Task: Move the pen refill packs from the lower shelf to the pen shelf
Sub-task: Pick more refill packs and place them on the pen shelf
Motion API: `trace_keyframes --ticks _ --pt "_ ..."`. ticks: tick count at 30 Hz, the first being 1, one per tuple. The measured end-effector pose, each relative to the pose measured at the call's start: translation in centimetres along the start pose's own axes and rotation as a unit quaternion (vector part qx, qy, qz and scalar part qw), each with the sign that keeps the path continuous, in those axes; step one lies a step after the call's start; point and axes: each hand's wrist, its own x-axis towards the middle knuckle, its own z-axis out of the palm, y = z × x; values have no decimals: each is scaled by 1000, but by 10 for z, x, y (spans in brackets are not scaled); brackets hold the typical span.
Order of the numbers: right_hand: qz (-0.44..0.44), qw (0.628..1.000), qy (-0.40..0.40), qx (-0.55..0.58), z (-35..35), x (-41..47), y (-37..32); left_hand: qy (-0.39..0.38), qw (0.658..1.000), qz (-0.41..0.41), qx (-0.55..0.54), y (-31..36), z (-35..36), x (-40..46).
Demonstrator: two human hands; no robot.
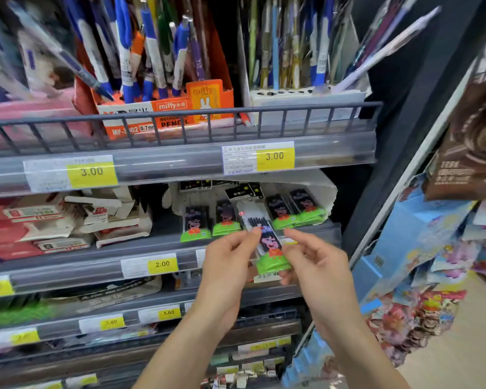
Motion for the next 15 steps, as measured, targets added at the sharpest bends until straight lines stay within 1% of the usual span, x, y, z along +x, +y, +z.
trace_keyframes --ticks 2,4,6,9,10,12,13,15 --pt "-18 999 32 -7 -10 14 -1 -39 999 -8 23 2 6 7" --pt "-27 998 62 -14 -16 29 -1 -54 998 -8 44 7 11 13" --pt "-34 995 89 -31 -18 45 -2 -39 995 17 87 13 15 19" --pt "-61 985 113 -115 -16 67 0 -30 980 82 180 20 24 31" --pt "-74 978 122 -151 -14 72 0 -27 967 107 228 22 27 35" --pt "-107 954 138 -243 -12 82 -2 -15 926 153 344 26 31 42" --pt "-123 936 141 -297 -9 86 -4 -4 900 177 398 25 30 44" --pt "-157 888 135 -411 -5 92 -5 21 848 226 480 22 25 45"
